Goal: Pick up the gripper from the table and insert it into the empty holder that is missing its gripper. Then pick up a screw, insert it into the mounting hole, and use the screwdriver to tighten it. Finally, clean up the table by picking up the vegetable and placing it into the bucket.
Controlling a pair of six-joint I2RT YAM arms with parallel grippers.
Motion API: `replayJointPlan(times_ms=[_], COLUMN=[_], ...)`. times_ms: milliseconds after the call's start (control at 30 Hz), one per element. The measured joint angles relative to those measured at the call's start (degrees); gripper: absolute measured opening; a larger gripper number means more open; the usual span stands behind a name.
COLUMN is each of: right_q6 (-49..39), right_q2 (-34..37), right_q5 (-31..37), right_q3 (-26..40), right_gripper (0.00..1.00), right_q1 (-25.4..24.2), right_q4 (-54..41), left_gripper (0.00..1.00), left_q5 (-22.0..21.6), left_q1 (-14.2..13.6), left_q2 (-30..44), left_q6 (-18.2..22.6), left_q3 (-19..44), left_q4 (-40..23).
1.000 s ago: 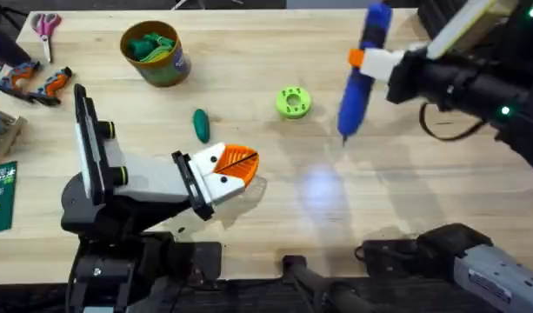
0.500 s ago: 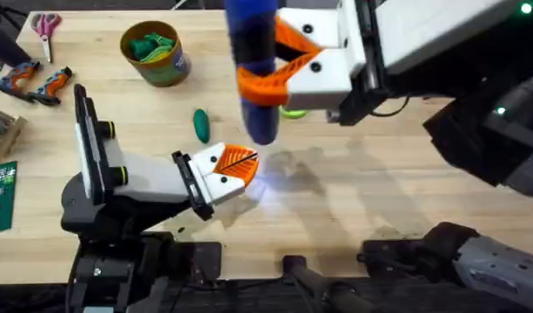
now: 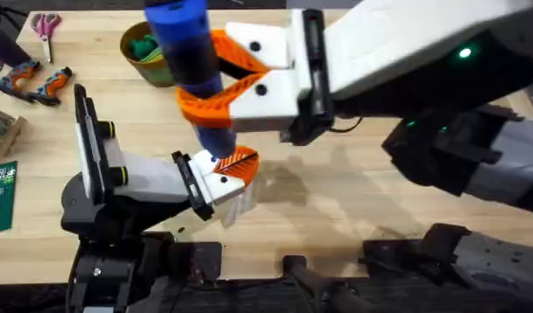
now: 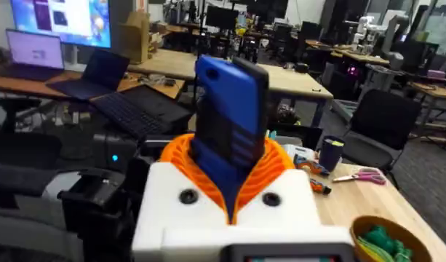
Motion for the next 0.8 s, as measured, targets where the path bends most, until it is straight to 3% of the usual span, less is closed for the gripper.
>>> replayJointPlan(times_ms=[233, 800], right_q6=[0.3, 0.2], right_q2=[2.2, 4.2], right_q5=[3.1, 4.9], right_q3=[0.0, 0.0], right_gripper=[0.028, 0.028], right_q1=[2.6, 2.7], right_q4=[2.7, 3.3], left_gripper=[0.004, 0.004], left_q5=[0.0, 0.0], left_q1=[0.0, 0.0], left_q2=[0.0, 0.0], left_q6=[0.0, 0.0], left_q3=[0.0, 0.0], left_q4=[0.0, 0.0])
